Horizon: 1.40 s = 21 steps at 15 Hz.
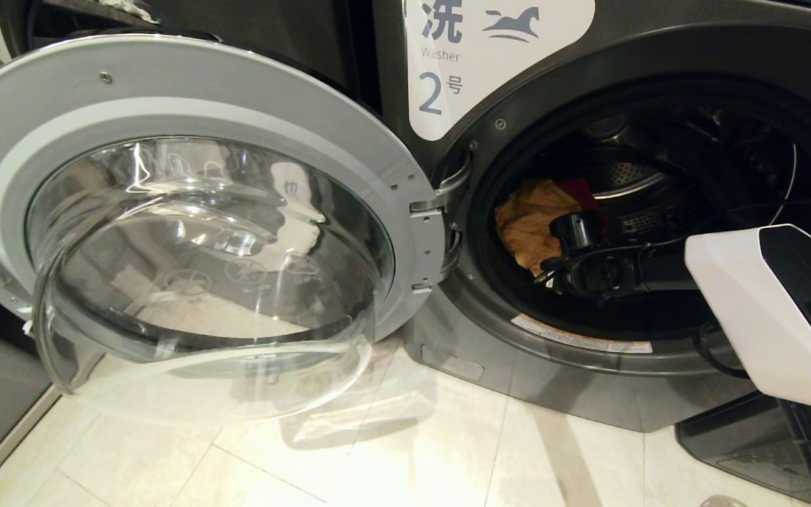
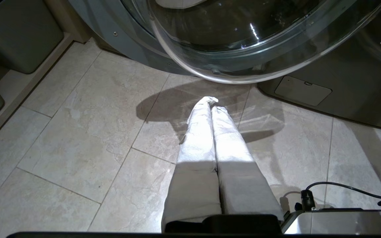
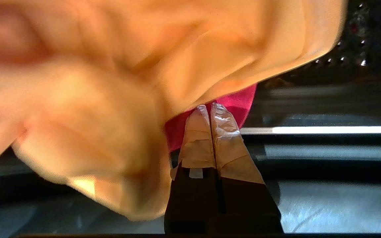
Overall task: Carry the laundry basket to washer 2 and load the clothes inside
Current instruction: Close the washing machine door with the left hand
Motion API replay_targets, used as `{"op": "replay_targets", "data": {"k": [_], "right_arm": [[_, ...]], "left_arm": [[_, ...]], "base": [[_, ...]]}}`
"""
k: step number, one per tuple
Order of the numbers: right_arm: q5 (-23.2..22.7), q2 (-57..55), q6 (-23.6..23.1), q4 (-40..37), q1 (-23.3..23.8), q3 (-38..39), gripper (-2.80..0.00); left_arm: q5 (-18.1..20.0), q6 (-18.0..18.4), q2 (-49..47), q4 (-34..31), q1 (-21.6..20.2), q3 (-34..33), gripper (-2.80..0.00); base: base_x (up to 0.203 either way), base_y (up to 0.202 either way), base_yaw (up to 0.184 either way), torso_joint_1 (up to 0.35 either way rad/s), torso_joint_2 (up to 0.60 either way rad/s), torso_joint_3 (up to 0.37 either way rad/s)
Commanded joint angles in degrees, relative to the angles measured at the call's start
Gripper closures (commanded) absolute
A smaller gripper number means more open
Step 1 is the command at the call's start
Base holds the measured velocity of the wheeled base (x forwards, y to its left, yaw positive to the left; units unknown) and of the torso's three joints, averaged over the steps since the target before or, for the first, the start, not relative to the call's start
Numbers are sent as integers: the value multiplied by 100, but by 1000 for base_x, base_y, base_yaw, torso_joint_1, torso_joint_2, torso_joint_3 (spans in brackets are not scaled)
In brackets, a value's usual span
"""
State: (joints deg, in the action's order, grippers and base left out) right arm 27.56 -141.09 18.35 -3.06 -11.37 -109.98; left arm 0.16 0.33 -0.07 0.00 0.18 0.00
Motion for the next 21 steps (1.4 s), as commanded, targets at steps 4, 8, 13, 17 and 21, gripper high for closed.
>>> {"op": "replay_targets", "data": {"k": [4, 8, 13, 17, 21], "right_arm": [[-611, -293, -127, 830, -14, -155, 0], [-612, -406, -165, 1461, -11, -183, 0], [-118, -434, -277, 2661, -58, -223, 0], [60, 37, -120, 2651, -20, -133, 0], [212, 849, -79, 2550, 6, 674, 0]], "left_arm": [[2, 2, -1, 0, -1, 0, 0], [2, 2, -1, 0, -1, 0, 0], [2, 2, -1, 0, -1, 0, 0], [2, 2, -1, 0, -1, 0, 0], [2, 2, -1, 0, -1, 0, 0]], "base": [[0, 0, 0, 0, 0, 0], [0, 0, 0, 0, 0, 0], [0, 0, 0, 0, 0, 0], [0, 0, 0, 0, 0, 0], [0, 0, 0, 0, 0, 0]]}}
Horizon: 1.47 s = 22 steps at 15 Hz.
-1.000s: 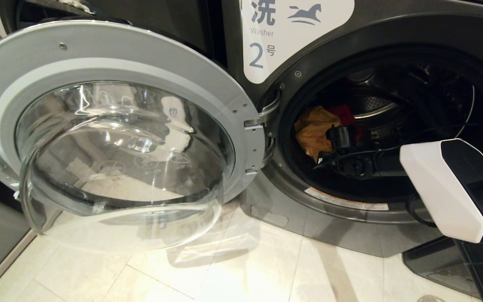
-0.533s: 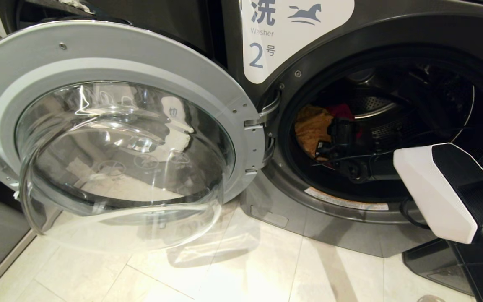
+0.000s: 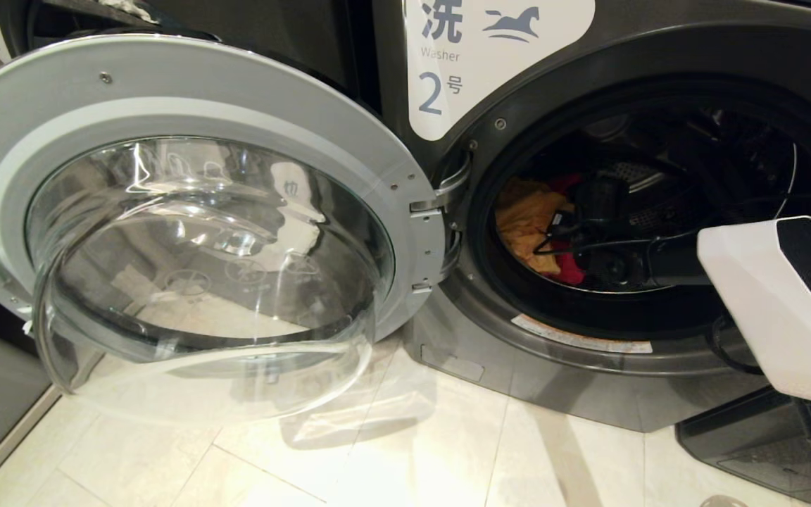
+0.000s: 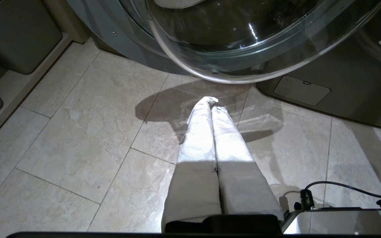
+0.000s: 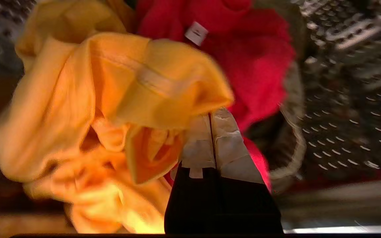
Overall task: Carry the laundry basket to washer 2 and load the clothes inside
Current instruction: Close the washing machine door with the left hand
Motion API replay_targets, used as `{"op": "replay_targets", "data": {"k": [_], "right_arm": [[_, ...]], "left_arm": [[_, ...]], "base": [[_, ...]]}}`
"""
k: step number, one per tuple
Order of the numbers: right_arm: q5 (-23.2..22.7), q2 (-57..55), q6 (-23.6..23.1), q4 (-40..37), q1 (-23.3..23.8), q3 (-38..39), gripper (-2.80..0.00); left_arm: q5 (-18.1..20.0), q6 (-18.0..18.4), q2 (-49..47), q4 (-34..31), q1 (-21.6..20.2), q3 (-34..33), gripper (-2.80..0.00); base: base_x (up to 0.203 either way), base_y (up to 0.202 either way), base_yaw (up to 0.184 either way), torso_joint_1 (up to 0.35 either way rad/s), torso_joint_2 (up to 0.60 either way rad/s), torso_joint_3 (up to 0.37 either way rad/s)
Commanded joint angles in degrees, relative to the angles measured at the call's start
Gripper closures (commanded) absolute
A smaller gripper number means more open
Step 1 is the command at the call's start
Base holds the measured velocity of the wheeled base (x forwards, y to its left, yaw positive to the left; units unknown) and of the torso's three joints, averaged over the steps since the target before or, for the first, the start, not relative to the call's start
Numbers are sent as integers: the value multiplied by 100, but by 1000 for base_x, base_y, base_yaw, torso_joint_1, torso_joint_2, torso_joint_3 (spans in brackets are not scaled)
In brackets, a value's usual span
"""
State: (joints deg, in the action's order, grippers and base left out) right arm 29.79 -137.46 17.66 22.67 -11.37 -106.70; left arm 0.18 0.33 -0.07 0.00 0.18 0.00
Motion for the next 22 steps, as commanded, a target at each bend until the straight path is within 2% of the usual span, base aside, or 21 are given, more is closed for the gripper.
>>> {"op": "replay_targets", "data": {"k": [1, 3, 5, 9, 11, 14, 16, 18, 20, 22], "right_arm": [[-160, 776, -41, -194, 16, 663, 0], [-627, 1486, -67, -640, 27, 1324, 0], [-943, 2272, -114, -925, 8, 2297, 0], [-1123, 4147, -393, -928, -292, 5069, 0], [-1130, 5281, -534, -844, -433, 6173, 0], [-1338, 6911, -1294, -814, -436, 7465, 0], [-1759, 7947, -2041, -801, -153, 8086, 0], [-2223, 9005, -2581, -797, 467, 8609, 0], [-2476, 9947, -2799, -794, 991, 9311, 0], [-2618, 10952, -2914, -827, 1199, 10081, 0]], "left_arm": [[-1, 2, -1, 0, -1, 0, 0], [-1, 2, -1, 0, -1, 0, 0], [-1, 2, -1, 0, -1, 0, 0], [-1, 2, -1, 0, -1, 0, 0], [-1, 2, -1, 0, -1, 0, 0], [-1, 2, -1, 0, -1, 0, 0], [-1, 2, -1, 0, -1, 0, 0], [-1, 2, -1, 0, -1, 0, 0], [-1, 2, -1, 0, -1, 0, 0], [-1, 2, -1, 0, -1, 0, 0]], "base": [[0, 0, 0, 0, 0, 0], [0, 0, 0, 0, 0, 0], [0, 0, 0, 0, 0, 0], [0, 0, 0, 0, 0, 0], [0, 0, 0, 0, 0, 0], [0, 0, 0, 0, 0, 0], [0, 0, 0, 0, 0, 0], [0, 0, 0, 0, 0, 0], [0, 0, 0, 0, 0, 0], [0, 0, 0, 0, 0, 0]]}}
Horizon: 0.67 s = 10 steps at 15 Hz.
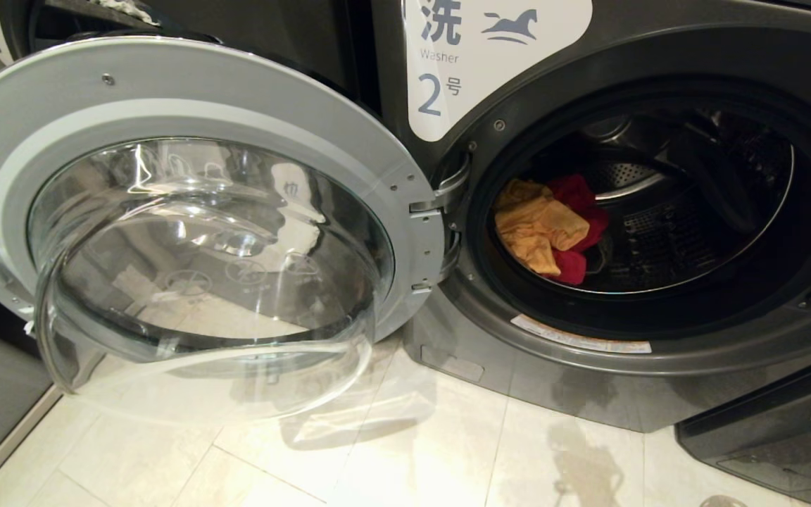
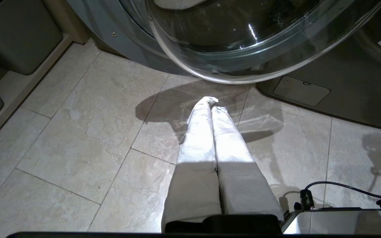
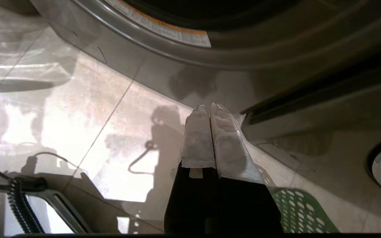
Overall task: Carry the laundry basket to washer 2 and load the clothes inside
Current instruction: Close the washing machine door with the left hand
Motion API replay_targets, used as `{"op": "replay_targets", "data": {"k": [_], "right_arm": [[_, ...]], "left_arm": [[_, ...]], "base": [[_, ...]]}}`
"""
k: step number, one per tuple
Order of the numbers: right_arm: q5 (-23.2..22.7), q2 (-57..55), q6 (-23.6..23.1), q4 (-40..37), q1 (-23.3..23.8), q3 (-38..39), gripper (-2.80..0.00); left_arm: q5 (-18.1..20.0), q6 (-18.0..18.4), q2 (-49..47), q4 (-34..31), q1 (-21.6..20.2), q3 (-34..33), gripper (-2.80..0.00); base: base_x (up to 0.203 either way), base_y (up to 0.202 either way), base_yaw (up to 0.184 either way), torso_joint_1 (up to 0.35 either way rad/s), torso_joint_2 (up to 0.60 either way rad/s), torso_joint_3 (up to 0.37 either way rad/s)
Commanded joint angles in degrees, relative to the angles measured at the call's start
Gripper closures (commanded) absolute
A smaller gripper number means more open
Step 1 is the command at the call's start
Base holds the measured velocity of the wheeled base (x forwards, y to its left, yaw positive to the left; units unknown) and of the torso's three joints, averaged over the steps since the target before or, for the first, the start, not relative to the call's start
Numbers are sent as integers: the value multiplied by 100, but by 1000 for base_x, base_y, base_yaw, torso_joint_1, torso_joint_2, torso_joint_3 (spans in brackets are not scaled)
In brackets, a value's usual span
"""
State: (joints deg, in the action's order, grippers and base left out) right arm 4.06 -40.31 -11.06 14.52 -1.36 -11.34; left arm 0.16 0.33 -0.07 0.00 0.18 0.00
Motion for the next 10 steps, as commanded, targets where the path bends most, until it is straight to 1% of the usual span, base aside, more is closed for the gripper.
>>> {"op": "replay_targets", "data": {"k": [1, 2, 3, 5, 6, 7, 8, 9, 10], "right_arm": [[-107, 1790, -93, -203, 259, 750, 0], [-159, 2302, -126, -588, 296, 883, 0], [-199, 2702, -156, -806, 288, 977, 0], [-352, 3620, -327, -1049, 210, 1051, 0], [-416, 3907, -437, -1092, 188, 1074, 0], [-363, 4050, -473, -1116, 163, 1098, 0], [-227, 4033, -278, -1112, 141, 1122, 0], [-214, 4023, -150, -1110, 136, 1125, 0], [-213, 4023, 78, -1099, 136, 1125, 0]], "left_arm": [[1, 2, -1, 0, -1, 0, 0], [1, -7, -1, 0, -1, 0, 0], [1, -7, -1, 0, -1, 0, 0], [1, -7, -1, 0, -1, 0, 0], [1, -7, -1, 0, -1, 0, 0], [-5, -7, -1, 0, -1, 0, 0], [-8, -7, -1, 0, -1, 0, 0], [1, -7, -1, 0, -1, 0, 0], [1, -7, -1, 0, -1, 0, 0]], "base": [[0, 0, 0, 0, 0, 0], [0, 0, 0, 0, 0, 0], [0, 0, 0, 0, 0, 0], [0, 0, 0, 0, 0, 0], [0, 0, 0, 0, 0, 0], [0, 0, 0, 0, 0, 0], [0, 0, 0, 0, 0, 0], [0, 0, 0, 0, 0, 0], [0, 0, 0, 0, 0, 0]]}}
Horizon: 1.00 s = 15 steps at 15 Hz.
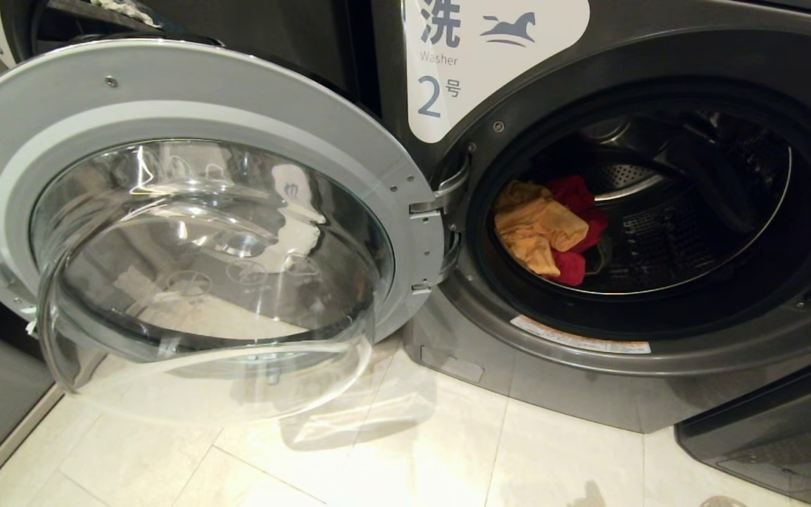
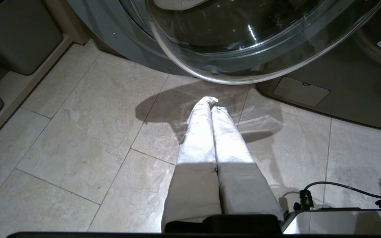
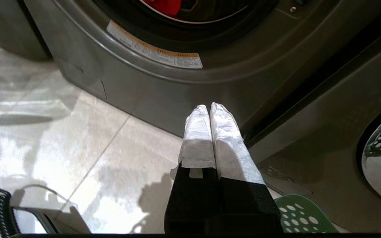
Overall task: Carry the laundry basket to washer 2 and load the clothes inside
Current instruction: Close the washing machine door with the left hand
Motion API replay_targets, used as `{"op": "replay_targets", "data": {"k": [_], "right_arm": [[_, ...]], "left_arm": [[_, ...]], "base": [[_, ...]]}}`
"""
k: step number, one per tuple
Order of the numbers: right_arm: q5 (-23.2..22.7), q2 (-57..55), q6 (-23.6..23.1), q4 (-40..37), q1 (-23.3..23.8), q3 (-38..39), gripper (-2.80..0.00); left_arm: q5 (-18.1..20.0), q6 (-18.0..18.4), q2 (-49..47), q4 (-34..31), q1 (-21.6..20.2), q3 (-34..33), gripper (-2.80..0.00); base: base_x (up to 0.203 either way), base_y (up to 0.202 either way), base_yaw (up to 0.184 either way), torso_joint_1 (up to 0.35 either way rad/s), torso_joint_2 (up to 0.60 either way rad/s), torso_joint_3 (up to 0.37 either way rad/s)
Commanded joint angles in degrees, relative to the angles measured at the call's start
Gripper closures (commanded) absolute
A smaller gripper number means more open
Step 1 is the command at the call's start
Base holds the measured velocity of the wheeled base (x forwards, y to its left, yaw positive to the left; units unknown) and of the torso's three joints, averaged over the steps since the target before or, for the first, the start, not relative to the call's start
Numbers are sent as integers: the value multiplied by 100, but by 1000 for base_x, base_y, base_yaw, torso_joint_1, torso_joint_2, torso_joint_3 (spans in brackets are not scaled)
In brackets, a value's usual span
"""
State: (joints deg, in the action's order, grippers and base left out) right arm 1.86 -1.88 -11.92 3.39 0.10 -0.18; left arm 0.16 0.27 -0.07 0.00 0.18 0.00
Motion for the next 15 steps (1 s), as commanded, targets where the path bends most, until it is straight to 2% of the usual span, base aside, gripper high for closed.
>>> {"op": "replay_targets", "data": {"k": [1, 3, 5, 7, 10, 13, 15], "right_arm": [[7, 179, 494, 39, -10, 13, 0], [-42, 179, 824, -12, -10, 18, 0], [-122, 179, 964, -430, -10, -4, 0], [-158, 179, 764, -400, -10, -8, 0], [-160, 179, 759, -374, -10, 18, 0], [-89, 179, 1309, -341, -10, 16, 0], [-110, 179, 1333, -330, -10, 12, 0]], "left_arm": [[-4, 0, -1, 0, -1, 0, 0], [2, 0, -1, 0, -1, 0, 0], [2, 0, -1, 0, -1, 0, 0], [2, 0, -1, 0, -1, 0, 0], [-5, 0, -1, 0, -1, 0, 0], [2, 0, -1, 0, -1, 0, 0], [-3, 0, -1, 0, -1, 0, 0]], "base": [[0, 0, 0, 0, 0, 0], [0, 0, 0, 0, 0, 0], [0, 0, 0, 0, 0, 0], [0, 0, 0, 0, 0, 0], [0, 0, 0, 0, 0, 0], [0, 0, 0, 0, 0, 0], [0, 0, 0, 0, 0, 0]]}}
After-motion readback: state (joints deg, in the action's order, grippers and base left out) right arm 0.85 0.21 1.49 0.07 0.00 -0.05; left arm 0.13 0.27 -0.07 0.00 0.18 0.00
